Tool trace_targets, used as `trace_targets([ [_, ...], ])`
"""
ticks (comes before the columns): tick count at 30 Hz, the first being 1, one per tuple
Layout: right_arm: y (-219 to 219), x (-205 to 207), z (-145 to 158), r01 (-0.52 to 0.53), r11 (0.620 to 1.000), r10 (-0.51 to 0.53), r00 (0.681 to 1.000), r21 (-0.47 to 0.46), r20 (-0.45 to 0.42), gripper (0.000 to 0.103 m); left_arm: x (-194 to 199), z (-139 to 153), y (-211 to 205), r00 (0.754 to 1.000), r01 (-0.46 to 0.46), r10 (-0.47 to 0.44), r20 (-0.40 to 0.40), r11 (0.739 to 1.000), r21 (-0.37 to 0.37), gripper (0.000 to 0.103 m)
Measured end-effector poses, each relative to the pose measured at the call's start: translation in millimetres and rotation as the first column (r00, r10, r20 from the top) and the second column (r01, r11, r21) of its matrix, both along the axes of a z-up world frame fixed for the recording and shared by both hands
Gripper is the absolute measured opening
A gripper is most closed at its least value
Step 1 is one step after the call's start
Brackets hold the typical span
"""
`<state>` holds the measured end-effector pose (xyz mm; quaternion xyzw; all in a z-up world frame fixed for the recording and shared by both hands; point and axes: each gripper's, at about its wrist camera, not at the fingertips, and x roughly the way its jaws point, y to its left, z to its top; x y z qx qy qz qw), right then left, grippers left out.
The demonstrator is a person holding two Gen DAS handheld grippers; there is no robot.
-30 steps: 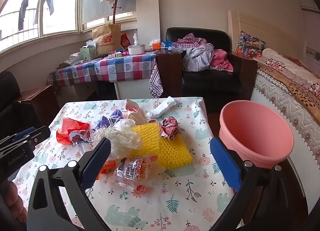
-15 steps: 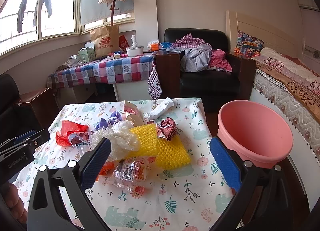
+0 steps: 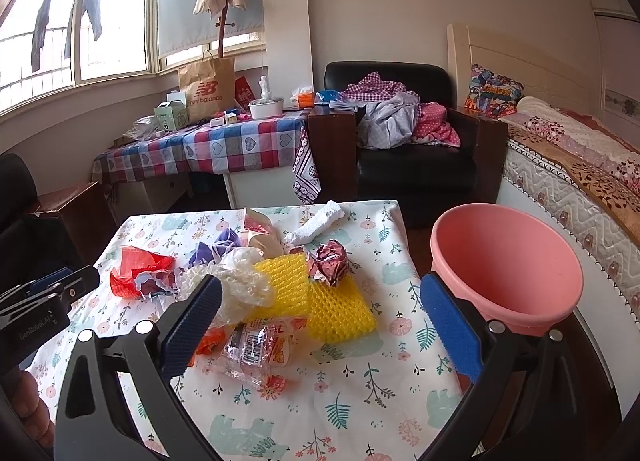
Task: Collect trash
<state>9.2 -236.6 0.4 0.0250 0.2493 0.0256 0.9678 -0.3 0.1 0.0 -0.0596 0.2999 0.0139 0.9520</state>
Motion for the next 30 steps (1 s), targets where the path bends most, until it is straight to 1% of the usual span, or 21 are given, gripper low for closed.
trace_targets([
  [30, -8.1, 3.8, 0.0, 0.007, 1.0, -0.007, 1.0, 0.009, -0.007, 0.1, 0.2, 0.0, 0.7, 1.0, 0.001, -0.001, -0.002, 1.0, 0.002, 0.049],
])
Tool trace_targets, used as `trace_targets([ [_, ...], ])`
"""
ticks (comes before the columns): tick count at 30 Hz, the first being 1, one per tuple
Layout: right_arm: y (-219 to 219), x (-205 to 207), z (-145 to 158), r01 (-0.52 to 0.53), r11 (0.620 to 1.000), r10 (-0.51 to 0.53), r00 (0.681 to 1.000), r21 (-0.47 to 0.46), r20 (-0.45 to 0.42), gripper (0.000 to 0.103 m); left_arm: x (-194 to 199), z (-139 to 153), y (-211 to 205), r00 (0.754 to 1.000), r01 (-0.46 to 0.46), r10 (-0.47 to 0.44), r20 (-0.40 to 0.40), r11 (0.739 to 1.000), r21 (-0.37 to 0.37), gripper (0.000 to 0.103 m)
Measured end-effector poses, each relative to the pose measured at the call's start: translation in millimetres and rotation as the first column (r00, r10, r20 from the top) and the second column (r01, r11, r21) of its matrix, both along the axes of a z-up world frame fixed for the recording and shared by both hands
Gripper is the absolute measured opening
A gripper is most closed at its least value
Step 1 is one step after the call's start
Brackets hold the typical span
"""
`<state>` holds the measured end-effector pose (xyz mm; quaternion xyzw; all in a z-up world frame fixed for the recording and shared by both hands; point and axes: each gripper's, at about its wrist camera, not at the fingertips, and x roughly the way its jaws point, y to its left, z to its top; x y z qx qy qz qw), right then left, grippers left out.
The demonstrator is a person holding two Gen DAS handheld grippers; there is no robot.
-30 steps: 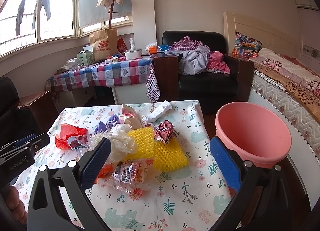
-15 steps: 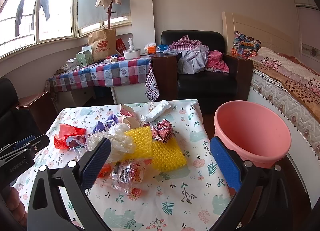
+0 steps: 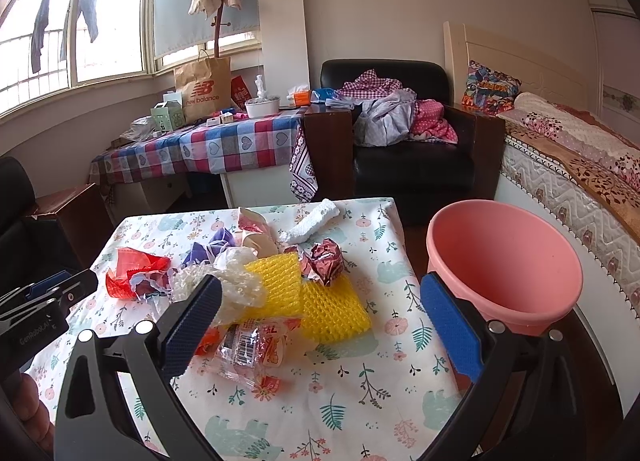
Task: Collect trash
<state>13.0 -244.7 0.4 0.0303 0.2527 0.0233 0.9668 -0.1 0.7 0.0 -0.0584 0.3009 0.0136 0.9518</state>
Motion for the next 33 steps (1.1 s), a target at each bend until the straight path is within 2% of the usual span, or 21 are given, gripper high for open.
trace_targets([
  [10, -6, 5, -3, 0.016, 1.0, -0.016, 1.0, -0.001, -0.003, 0.1, 4, -3, -4, 1.0, 0.004, -0.004, -0.001, 1.0, 0.004, 0.049],
  [20, -16, 2, -10, -0.013, 1.0, 0.013, 1.0, 0.007, -0.021, 0.1, 3, -9, 0, 0.998, 0.056, -0.056, 0.001, 0.998, -0.007, 0.049],
  [27, -25, 2, -20, -0.051, 0.998, 0.052, 0.997, 0.025, -0.056, 0.1, 6, -10, -9, 0.986, 0.166, -0.168, -0.014, 0.982, -0.087, 0.049],
  [30, -29, 3, -24, -0.078, 0.996, 0.08, 0.995, 0.034, -0.064, 0.1, 8, -11, -19, 0.972, 0.233, -0.236, -0.011, 0.965, -0.117, 0.049],
  [33, -30, 3, -26, -0.11, 0.993, 0.114, 0.991, 0.05, -0.073, 0.1, 12, -10, -37, 0.952, 0.303, -0.305, -0.003, 0.947, -0.11, 0.049],
])
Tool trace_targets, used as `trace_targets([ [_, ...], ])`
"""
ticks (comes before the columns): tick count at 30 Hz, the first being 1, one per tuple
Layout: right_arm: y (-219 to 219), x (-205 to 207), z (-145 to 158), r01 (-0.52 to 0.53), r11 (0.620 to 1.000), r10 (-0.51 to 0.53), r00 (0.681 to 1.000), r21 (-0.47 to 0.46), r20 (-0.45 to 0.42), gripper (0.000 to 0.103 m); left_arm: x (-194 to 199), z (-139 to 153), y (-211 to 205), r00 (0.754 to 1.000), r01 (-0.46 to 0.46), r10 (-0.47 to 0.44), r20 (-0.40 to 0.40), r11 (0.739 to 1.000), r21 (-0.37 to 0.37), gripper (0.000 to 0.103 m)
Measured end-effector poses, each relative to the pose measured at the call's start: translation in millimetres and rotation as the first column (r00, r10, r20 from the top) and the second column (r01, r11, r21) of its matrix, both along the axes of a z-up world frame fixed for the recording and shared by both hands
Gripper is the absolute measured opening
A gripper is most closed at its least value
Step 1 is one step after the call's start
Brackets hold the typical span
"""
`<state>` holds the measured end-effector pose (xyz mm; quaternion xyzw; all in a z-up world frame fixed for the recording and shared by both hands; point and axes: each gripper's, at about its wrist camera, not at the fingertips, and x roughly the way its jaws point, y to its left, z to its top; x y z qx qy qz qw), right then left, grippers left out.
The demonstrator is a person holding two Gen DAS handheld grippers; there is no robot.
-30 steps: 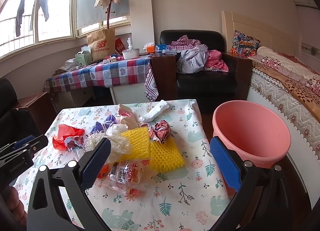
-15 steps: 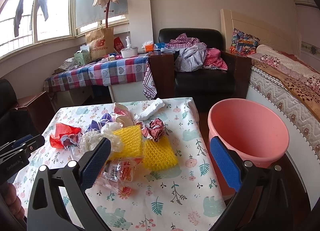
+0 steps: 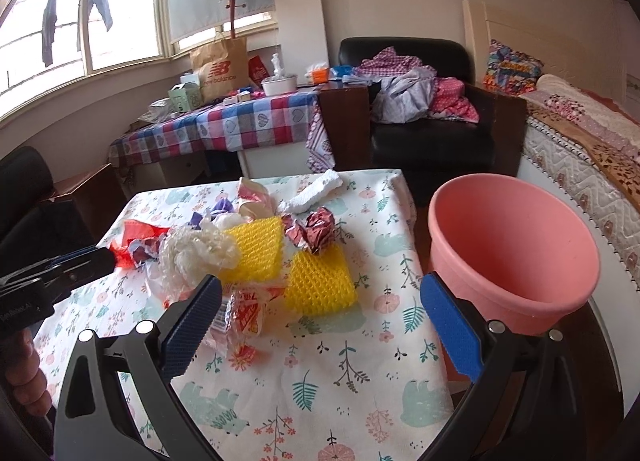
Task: Collect trash
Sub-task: 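Grasp the clear plastic bag with the left gripper while the right gripper grasps the yellow foam net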
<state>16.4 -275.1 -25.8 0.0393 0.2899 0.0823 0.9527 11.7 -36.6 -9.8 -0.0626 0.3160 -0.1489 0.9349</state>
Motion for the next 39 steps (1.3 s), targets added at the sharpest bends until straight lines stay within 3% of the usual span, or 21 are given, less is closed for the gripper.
trace_targets([
  [5, -3, 1, -3, -0.063, 0.997, 0.063, 0.998, 0.038, -0.024, 0.092, 14, -4, -32, 0.997, 0.074, -0.074, 0.006, 0.995, 0.062, 0.048],
  [10, -4, 4, -7, -0.101, 0.993, 0.103, 0.994, 0.055, -0.043, 0.086, 37, -14, -48, 0.998, 0.059, -0.058, -0.011, 0.991, 0.116, 0.04],
  [15, -4, 7, -7, -0.139, 0.988, 0.143, 0.988, 0.073, -0.053, 0.083, 54, -26, -51, 0.997, 0.067, -0.059, -0.059, 0.989, 0.136, 0.007],
  [17, -3, 12, -7, -0.157, 0.984, 0.162, 0.985, 0.08, -0.058, 0.083, 56, -30, -49, 0.995, 0.07, -0.061, -0.075, 0.989, 0.128, 0.0],
  [25, 6, 36, 0, -0.242, 0.962, 0.251, 0.966, 0.126, -0.058, 0.081, 45, -27, -33, 0.998, 0.051, -0.047, -0.041, 0.994, 0.098, 0.0],
  [27, 10, 48, -3, -0.256, 0.956, 0.27, 0.959, 0.146, -0.09, 0.069, 41, -23, -27, 0.999, 0.044, -0.041, -0.029, 0.995, 0.085, 0.0],
  [31, 13, 66, -14, -0.259, 0.944, 0.293, 0.943, 0.206, -0.155, 0.059, 36, -17, -18, 0.999, 0.03, -0.029, -0.016, 0.997, 0.067, 0.0],
  [33, 13, 72, -20, -0.259, 0.933, 0.309, 0.933, 0.249, -0.185, 0.035, 33, -14, -12, 0.999, 0.032, -0.031, -0.013, 0.998, 0.055, 0.0],
  [35, 12, 74, -23, -0.264, 0.92, 0.329, 0.922, 0.291, -0.205, 0.017, 30, -12, -9, 0.999, 0.035, -0.034, -0.016, 0.998, 0.046, 0.0],
  [37, 11, 72, -23, -0.269, 0.913, 0.337, 0.921, 0.307, -0.196, 0.01, 29, -11, -6, 0.999, 0.038, -0.037, -0.024, 0.999, 0.025, 0.005],
  [39, 10, 66, -20, -0.272, 0.908, 0.34, 0.923, 0.318, -0.182, 0.01, 27, -8, -6, 0.999, 0.043, -0.043, -0.023, 0.999, 0.007, 0.025],
])
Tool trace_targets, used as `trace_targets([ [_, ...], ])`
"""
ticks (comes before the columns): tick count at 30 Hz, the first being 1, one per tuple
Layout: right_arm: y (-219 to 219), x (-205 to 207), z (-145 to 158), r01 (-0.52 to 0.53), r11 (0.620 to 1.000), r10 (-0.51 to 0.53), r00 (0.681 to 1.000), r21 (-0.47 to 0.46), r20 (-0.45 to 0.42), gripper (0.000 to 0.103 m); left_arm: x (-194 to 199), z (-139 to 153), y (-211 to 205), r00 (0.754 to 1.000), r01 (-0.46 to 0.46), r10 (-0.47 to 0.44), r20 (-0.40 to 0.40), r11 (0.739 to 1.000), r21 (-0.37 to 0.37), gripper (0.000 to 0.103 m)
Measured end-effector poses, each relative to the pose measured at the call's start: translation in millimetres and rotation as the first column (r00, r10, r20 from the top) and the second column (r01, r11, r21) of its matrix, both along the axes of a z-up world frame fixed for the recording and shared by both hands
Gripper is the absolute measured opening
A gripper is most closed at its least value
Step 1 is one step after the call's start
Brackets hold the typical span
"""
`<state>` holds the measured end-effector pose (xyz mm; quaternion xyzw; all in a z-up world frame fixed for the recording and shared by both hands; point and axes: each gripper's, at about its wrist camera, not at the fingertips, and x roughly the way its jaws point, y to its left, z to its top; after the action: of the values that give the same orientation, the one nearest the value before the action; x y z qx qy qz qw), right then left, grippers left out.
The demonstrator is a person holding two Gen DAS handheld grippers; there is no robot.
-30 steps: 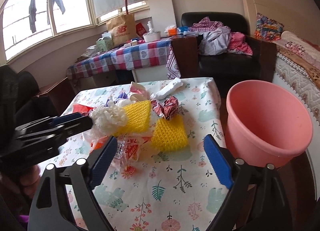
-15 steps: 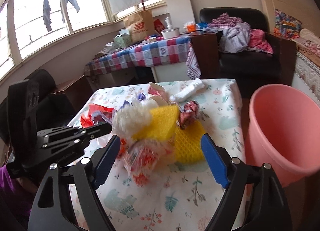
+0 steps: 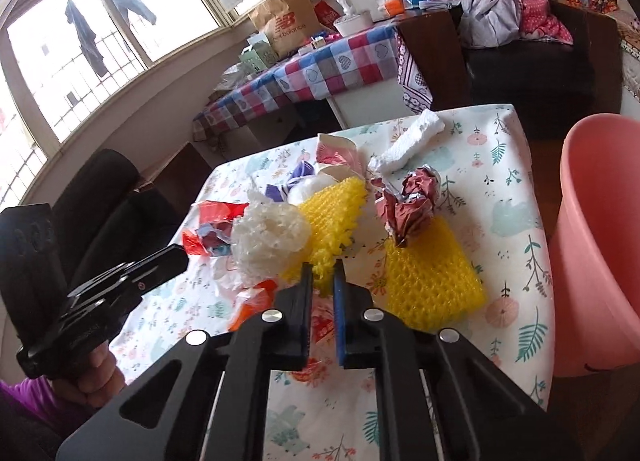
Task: Collect trash
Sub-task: 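Grasp the clear plastic bag with the left gripper while the right gripper grasps the yellow foam net, then carry both items to the pink bucket and open both grippers to drop them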
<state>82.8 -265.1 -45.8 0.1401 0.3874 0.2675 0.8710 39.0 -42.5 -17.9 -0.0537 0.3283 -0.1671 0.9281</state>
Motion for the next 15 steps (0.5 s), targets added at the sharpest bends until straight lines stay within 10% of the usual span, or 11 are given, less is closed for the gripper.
trace_targets([
  [7, -3, -18, 16, -0.023, 0.999, 0.022, 0.999, 0.029, 0.037, 0.01, -5, 19, -34, 0.994, 0.101, -0.1, 0.038, 0.994, -0.028, 0.037],
  [15, 3, -21, 15, -0.051, 0.998, 0.05, 0.998, 0.02, 0.033, 0.009, 18, 18, -62, 0.999, 0.018, -0.019, 0.03, 0.999, 0.051, 0.037],
])
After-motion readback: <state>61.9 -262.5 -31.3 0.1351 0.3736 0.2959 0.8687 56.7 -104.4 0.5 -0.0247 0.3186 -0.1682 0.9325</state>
